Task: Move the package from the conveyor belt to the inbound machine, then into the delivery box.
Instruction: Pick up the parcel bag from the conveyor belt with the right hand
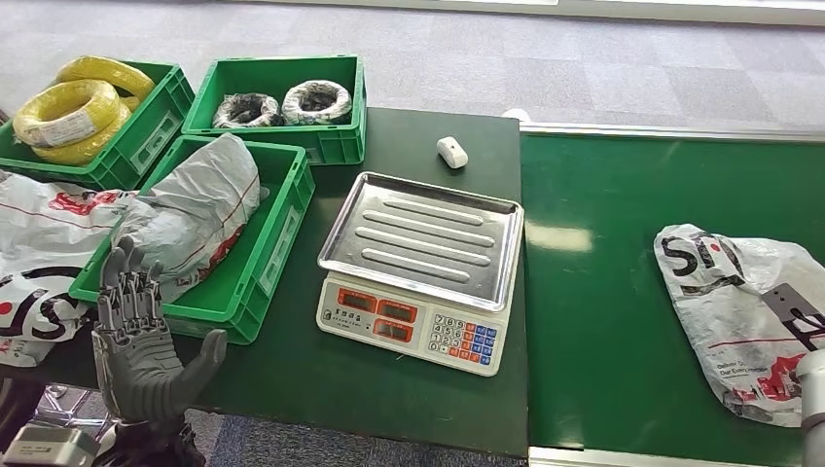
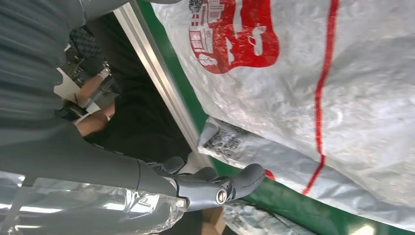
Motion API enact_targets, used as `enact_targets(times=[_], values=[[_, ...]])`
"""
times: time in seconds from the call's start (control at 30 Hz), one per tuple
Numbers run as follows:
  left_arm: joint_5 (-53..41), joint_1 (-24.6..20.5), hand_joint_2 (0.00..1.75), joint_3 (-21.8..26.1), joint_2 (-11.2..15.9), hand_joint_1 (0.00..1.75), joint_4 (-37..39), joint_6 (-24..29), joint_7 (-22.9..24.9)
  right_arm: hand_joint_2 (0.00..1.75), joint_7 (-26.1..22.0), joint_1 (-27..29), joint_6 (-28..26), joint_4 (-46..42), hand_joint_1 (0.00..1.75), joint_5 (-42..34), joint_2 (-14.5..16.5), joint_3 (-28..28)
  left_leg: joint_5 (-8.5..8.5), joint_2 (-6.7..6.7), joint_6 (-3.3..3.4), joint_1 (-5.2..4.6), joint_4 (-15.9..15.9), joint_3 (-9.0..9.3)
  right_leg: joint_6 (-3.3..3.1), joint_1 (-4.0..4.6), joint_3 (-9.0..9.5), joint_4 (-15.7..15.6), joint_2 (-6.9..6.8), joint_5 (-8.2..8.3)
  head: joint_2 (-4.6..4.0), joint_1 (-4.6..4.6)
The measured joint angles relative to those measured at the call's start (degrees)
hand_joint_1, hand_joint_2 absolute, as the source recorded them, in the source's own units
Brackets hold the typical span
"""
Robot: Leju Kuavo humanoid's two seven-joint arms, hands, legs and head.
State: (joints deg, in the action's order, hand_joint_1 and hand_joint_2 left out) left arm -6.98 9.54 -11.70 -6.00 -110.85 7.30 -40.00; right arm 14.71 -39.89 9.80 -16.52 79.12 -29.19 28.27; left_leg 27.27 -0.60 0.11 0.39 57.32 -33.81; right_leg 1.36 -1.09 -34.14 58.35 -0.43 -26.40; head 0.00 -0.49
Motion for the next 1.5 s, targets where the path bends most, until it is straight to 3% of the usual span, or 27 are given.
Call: enact_targets(times=[0.37, 0.57, 0.67, 1.03, 1.5], values=[[-0.4, -1.1, 1.75, 0.1, 0.7, 0.0, 0.1, 1.0, 0.0, 1.75, -8.3, -3.6, 5.7, 0.0, 0.0, 0.3, -0.6, 0.0, 0.0, 0.0, 0.0, 0.0, 0.0, 0.0, 0.0, 0.0, 0.0, 0.0, 0.0, 0.0, 0.0, 0.0], [-0.2, -1.4, 1.75, 0.1, 1.4, 0.0, 0.1, 2.0, 0.0, 1.75, -26.8, -3.5, 10.4, 0.0, 0.0, -2.5, -0.2, -0.1, 0.0, 0.0, 0.0, 0.0, 0.0, 0.01, 0.0, 0.01, 0.01, 0.0, 0.0, 0.0, 0.0, -0.01], [-0.1, -1.5, 1.75, 0.1, 1.6, 0.0, 0.1, 2.0, 0.0, 1.75, -31.9, -3.1, 11.2, -0.1, 0.0, -3.5, 0.1, -0.3, -0.01, -0.01, -0.01, 0.01, 0.0, 0.01, 0.0, 0.01, 0.02, 0.0, -0.02, 0.0, 0.0, -0.01], [-0.1, -1.9, 1.75, 0.1, 2.2, 0.0, 0.1, 2.0, 0.0, 1.75, -33.6, -2.2, 11.7, -0.3, 0.0, -3.9, 0.3, -0.9, 0.0, -0.01, 0.0, 0.0, 0.0, 0.01, 0.0, 0.01, 0.01, 0.0, 0.0, 0.0, 0.0, 0.0], [1.7, -7.9, 1.75, -0.1, 2.6, 0.0, 4.1, 1.2, 0.0, 1.75, -36.4, 2.9, 14.5, -0.5, 0.0, -5.8, 0.9, -5.8, -0.01, 0.0, -0.01, 0.01, 0.0, 0.03, 0.0, 0.01, 0.04, 0.0, 0.0, 0.0, 0.0, 0.0]])
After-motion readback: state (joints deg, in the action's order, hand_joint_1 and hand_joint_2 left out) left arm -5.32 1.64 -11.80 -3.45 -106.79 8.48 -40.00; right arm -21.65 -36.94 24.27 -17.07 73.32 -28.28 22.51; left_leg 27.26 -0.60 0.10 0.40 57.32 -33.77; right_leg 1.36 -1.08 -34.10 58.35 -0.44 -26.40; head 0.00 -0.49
